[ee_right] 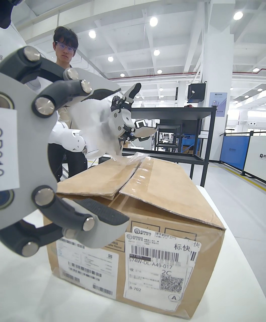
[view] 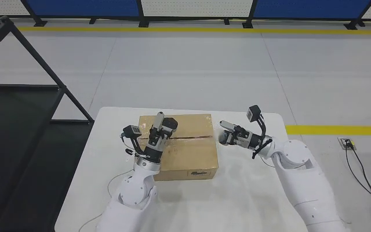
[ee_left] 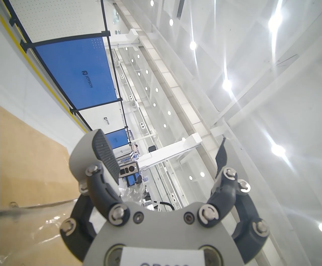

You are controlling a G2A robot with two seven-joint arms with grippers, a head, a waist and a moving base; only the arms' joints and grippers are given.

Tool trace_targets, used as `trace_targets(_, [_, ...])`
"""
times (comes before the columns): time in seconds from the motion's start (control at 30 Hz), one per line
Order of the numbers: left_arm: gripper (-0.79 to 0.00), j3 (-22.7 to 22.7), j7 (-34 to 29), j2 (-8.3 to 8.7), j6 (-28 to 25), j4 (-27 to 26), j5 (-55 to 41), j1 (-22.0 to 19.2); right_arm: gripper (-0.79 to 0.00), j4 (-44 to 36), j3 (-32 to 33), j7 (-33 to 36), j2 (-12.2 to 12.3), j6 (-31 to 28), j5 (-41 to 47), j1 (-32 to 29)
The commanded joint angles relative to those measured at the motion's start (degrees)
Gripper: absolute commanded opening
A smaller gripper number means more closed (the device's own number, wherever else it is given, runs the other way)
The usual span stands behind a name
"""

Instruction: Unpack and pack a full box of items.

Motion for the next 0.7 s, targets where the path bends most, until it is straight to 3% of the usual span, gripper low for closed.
trace_targets(0.0, [0.0,0.2,0.2,-0.17,-0.1,0.4,0.2,-0.2,0.0,-0.5,0.5,-0.1,0.2,-0.1,0.2,-0.7])
trace_targets(0.4, [0.0,-1.5,0.0,-0.57,-1.1,-2.0,-1.1,0.6,0.0,-2.7,3.0,1.7,1.6,0.2,0.3,-3.5])
trace_targets(0.67, [0.0,-9.1,-3.2,0.42,2.4,-10.7,-7.9,3.9,0.0,-3.9,2.2,1.1,2.5,2.7,-6.6,-3.6])
